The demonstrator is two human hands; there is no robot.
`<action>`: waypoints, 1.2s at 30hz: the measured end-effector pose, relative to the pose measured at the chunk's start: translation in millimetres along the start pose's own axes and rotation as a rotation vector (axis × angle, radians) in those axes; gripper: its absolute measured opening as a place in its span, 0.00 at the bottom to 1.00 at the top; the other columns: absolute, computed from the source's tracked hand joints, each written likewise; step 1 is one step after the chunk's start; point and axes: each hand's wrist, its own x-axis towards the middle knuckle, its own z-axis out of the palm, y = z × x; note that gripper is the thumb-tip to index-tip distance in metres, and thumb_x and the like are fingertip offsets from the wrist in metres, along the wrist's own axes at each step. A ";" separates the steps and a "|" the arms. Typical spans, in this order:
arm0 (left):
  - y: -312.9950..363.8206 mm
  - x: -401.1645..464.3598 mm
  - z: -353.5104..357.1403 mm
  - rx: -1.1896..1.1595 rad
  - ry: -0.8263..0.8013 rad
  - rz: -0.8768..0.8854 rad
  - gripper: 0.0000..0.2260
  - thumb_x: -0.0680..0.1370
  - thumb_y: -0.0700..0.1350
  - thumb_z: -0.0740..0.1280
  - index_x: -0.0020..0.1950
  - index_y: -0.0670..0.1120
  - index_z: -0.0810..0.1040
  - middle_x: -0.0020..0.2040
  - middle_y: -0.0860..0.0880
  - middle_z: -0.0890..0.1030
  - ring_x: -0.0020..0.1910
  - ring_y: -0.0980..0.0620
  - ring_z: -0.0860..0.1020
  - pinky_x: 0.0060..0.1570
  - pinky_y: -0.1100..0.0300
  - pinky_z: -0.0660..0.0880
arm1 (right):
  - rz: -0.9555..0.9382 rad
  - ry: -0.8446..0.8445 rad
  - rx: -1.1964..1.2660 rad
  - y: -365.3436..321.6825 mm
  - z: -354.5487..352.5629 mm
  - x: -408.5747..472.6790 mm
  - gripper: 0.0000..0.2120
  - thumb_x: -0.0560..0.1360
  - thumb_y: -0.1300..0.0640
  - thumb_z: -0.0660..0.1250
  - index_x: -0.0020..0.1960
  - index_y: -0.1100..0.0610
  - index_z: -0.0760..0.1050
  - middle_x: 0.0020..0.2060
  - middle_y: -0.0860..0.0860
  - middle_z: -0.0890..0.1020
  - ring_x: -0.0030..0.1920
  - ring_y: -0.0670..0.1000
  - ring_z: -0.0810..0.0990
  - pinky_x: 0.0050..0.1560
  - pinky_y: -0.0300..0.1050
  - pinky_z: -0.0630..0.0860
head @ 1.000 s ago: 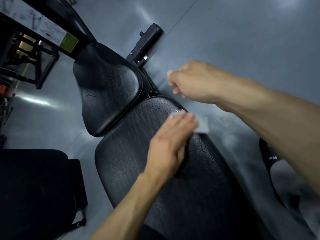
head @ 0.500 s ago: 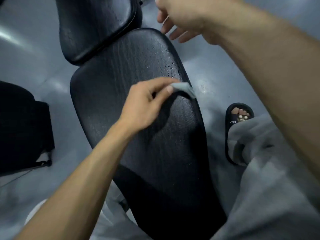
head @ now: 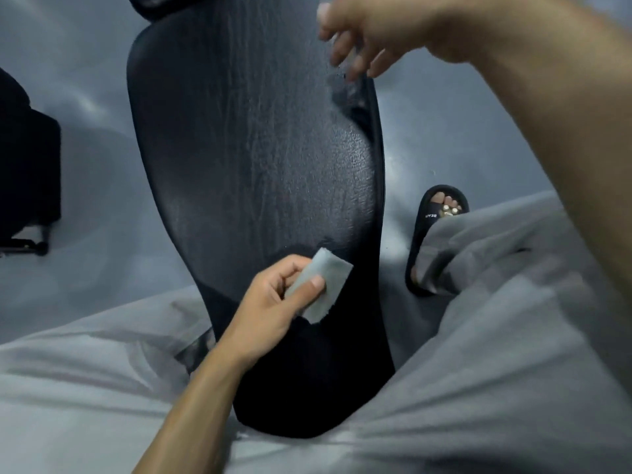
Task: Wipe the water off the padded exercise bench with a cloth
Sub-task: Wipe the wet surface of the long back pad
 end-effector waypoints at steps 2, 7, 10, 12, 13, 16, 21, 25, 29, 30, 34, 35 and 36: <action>-3.9 -6.8 9.1 0.019 0.006 0.037 0.05 0.80 0.47 0.69 0.52 0.48 0.82 0.44 0.48 0.82 0.43 0.52 0.78 0.45 0.58 0.74 | -0.027 -0.094 -0.043 -3.6 8.5 -16.5 0.16 0.85 0.46 0.59 0.64 0.56 0.76 0.52 0.52 0.84 0.44 0.51 0.86 0.40 0.40 0.79; -7.3 -14.4 22.3 0.125 0.126 0.223 0.07 0.78 0.49 0.72 0.51 0.48 0.84 0.50 0.47 0.82 0.52 0.51 0.80 0.55 0.57 0.74 | -0.084 -0.245 -0.080 4.1 30.3 -56.5 0.15 0.82 0.45 0.66 0.55 0.56 0.81 0.48 0.52 0.87 0.43 0.51 0.87 0.45 0.48 0.83; 9.9 -18.3 29.3 -0.175 0.216 0.212 0.07 0.79 0.45 0.72 0.53 0.42 0.83 0.46 0.48 0.85 0.45 0.55 0.81 0.47 0.64 0.76 | -0.037 -0.473 0.073 6.8 58.0 -87.3 0.22 0.76 0.35 0.65 0.54 0.52 0.81 0.49 0.47 0.87 0.48 0.49 0.87 0.57 0.51 0.82; 18.4 -17.7 29.3 -0.335 0.241 0.211 0.10 0.80 0.45 0.69 0.56 0.41 0.82 0.51 0.44 0.86 0.49 0.50 0.82 0.51 0.58 0.79 | -0.003 -0.581 0.257 11.9 83.2 -108.4 0.19 0.78 0.36 0.62 0.48 0.50 0.82 0.43 0.43 0.85 0.46 0.45 0.83 0.58 0.49 0.80; 21.0 -17.4 27.5 -0.394 0.247 0.208 0.12 0.80 0.47 0.69 0.58 0.41 0.82 0.53 0.41 0.86 0.52 0.45 0.82 0.54 0.53 0.78 | 0.013 -0.572 0.360 15.4 96.9 -117.2 0.19 0.80 0.38 0.61 0.50 0.51 0.82 0.43 0.46 0.84 0.47 0.46 0.81 0.57 0.50 0.78; 27.3 -21.0 22.6 -0.499 0.264 0.161 0.12 0.81 0.46 0.67 0.60 0.41 0.82 0.53 0.39 0.85 0.51 0.42 0.81 0.57 0.45 0.75 | 0.075 -0.376 0.600 24.0 129.4 -140.9 0.16 0.82 0.45 0.64 0.59 0.57 0.80 0.47 0.52 0.85 0.49 0.49 0.82 0.52 0.44 0.78; 22.7 -27.1 22.8 -0.439 0.177 0.132 0.11 0.83 0.42 0.62 0.61 0.39 0.81 0.52 0.41 0.86 0.49 0.48 0.85 0.50 0.57 0.81 | 0.220 -0.106 0.971 33.7 164.1 -177.3 0.23 0.78 0.45 0.65 0.60 0.63 0.79 0.47 0.55 0.84 0.45 0.50 0.84 0.48 0.47 0.81; 12.3 -27.6 19.9 -0.120 0.249 0.173 0.04 0.84 0.43 0.66 0.58 0.48 0.78 0.45 0.48 0.87 0.43 0.52 0.85 0.47 0.55 0.79 | 0.228 0.051 0.960 30.5 186.7 -189.1 0.10 0.81 0.56 0.66 0.57 0.60 0.80 0.46 0.53 0.85 0.46 0.49 0.83 0.44 0.43 0.81; 6.1 -32.5 12.4 0.170 0.471 0.309 0.08 0.80 0.46 0.72 0.56 0.54 0.77 0.52 0.56 0.80 0.51 0.58 0.81 0.51 0.60 0.79 | 0.118 0.274 0.816 15.5 205.5 -183.9 0.08 0.76 0.59 0.73 0.51 0.63 0.80 0.41 0.51 0.85 0.39 0.43 0.80 0.41 0.35 0.76; 5.3 -35.1 8.3 0.205 0.470 0.341 0.07 0.80 0.46 0.72 0.57 0.54 0.79 0.53 0.57 0.78 0.53 0.58 0.81 0.52 0.59 0.79 | 0.111 0.308 0.801 10.0 208.6 -182.6 0.12 0.74 0.57 0.75 0.50 0.65 0.79 0.37 0.52 0.83 0.35 0.43 0.77 0.37 0.34 0.73; 2.9 -45.9 -9.4 0.140 0.299 0.335 0.14 0.80 0.52 0.69 0.65 0.55 0.81 0.56 0.59 0.80 0.55 0.58 0.82 0.56 0.55 0.80 | 0.151 0.332 0.779 -3.9 219.5 -178.6 0.17 0.71 0.48 0.74 0.44 0.63 0.80 0.39 0.64 0.83 0.39 0.52 0.80 0.41 0.46 0.78; 1.4 -47.3 -14.4 0.119 0.267 0.327 0.17 0.79 0.53 0.69 0.68 0.55 0.80 0.56 0.59 0.80 0.55 0.57 0.82 0.55 0.55 0.80 | 0.158 0.313 0.814 -7.7 221.8 -177.0 0.16 0.72 0.50 0.74 0.45 0.64 0.80 0.43 0.67 0.83 0.42 0.57 0.81 0.45 0.52 0.79; 0.6 -48.7 -18.9 0.113 0.245 0.332 0.20 0.77 0.54 0.69 0.69 0.55 0.79 0.56 0.59 0.80 0.55 0.57 0.82 0.55 0.55 0.81 | 0.167 0.298 0.842 -11.8 223.1 -175.5 0.15 0.73 0.52 0.73 0.45 0.65 0.79 0.45 0.69 0.83 0.44 0.60 0.82 0.47 0.55 0.79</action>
